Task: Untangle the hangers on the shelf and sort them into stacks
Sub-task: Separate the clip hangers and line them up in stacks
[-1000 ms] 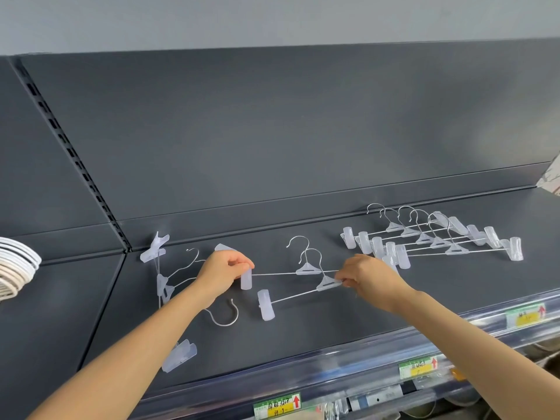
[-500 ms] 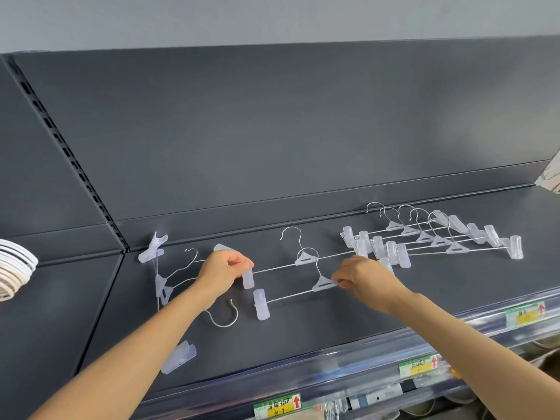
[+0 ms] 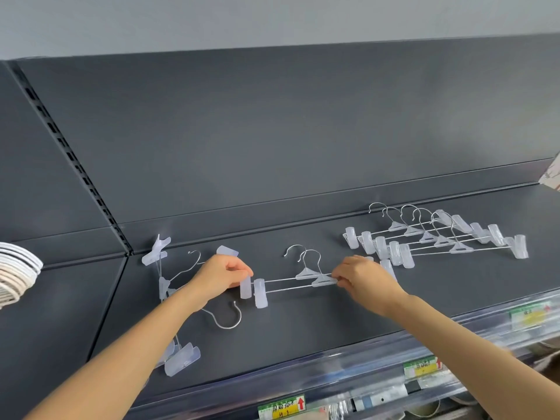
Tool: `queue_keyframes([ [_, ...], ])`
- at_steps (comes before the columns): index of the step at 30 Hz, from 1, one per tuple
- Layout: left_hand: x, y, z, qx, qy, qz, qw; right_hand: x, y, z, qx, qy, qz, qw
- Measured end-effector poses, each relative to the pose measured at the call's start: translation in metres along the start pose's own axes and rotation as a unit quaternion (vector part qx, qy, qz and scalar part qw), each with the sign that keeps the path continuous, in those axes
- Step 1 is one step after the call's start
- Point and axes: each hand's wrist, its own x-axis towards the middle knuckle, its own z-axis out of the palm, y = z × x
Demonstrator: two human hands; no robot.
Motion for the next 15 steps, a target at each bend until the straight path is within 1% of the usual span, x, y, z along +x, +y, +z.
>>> queue_keyframes([
  [2, -0.001, 0.0, -0.001, 0.007, -0.014, 0.003, 1.0, -0.001, -0.002, 0.002, 0.005, 0.005, -0.006, 1.0],
  [5, -0.002, 0.002, -0.001, 0.008, -0.024, 0.004, 1.0, -0.002, -0.002, 0.003, -0.001, 0.035, -0.017, 0.999],
  [7, -0.003, 0.003, -0.001, -0.001, -0.024, 0.002, 1.0, 0.0, 0.0, 0.002, -0.013, 0.022, -0.021, 0.999],
  [10, -0.005, 0.002, -0.001, -0.017, -0.027, -0.002, 0.999, 0.001, -0.001, 0.001, -0.027, -0.02, -0.012, 0.999],
  [13, -0.007, 0.001, -0.004, 0.013, -0.018, 0.014, 1.0, 0.0, -0.001, 0.002, -0.03, -0.021, -0.01, 0.999],
  [15, -0.011, 0.0, -0.008, 0.041, 0.002, 0.026, 0.999, 0.0, -0.004, 0.002, -0.024, -0.009, -0.012, 1.0],
])
